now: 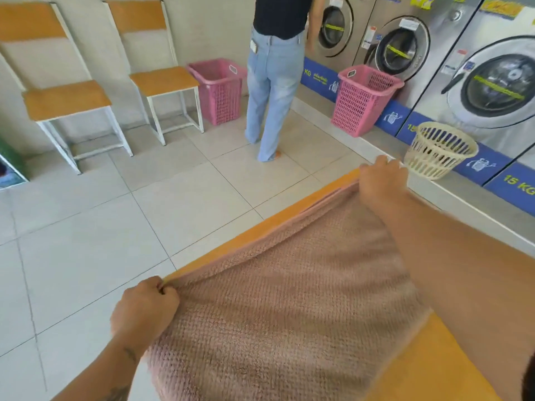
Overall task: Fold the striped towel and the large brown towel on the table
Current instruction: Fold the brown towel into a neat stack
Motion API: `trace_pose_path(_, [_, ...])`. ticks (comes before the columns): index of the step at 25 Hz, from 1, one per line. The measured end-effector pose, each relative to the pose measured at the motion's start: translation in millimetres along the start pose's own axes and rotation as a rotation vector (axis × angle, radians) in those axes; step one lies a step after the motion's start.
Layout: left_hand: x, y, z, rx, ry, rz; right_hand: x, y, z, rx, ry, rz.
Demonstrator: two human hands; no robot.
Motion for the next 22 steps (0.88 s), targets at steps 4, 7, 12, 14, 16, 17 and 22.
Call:
trace_pose_path(4, [6.9, 14.3, -7.9, 0.073, 0.028, -0.017, 27.4, 8.2, -43.7, 0.047, 0.237, -0.133])
trace_pose_path(7, [11.4, 12.7, -12.9, 0.160, 0.003, 0.050, 32.6, 0.3, -65.8, -0.003, 0.402, -0.217])
trace_pose_path(12, [17.1, 5.9, -22.2, 0.224, 0.064, 0.115, 23.0, -40.2, -73.0, -0.142, 0.482, -0.218])
trace_pose_path(14, [10.7, 5.8, -17.8, 0.227, 0.124, 0.064, 21.7, -74.6, -69.4, -0.160, 0.503, -0.271])
trace_pose_path(16, [0.1, 1.0, -2.9, 0.254, 0.185, 0.027, 18.0, -118.2, -60.3, -0.114, 0.553, -0.324])
trace_pose_path(17, [-5.8, -3.6, 8.5, 0.279, 0.173, 0.009, 14.3, -136.7, -56.7, -0.108, 0.582, -0.340])
trace_pose_path(22, [-37.5, -39.3, 107.4, 0.577, -0.001, -0.078, 2.6, -195.4, -0.7, 0.028, 0.714, -0.273])
Point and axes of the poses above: each hand's wrist, its own y-axis towards the middle knuckle, its own x-axis out of the palm, z = x × y, the point moved 4 cm from there along y, towards the middle knuckle, and after that the axes turned 5 degrees about z, right-handed, at the moved point
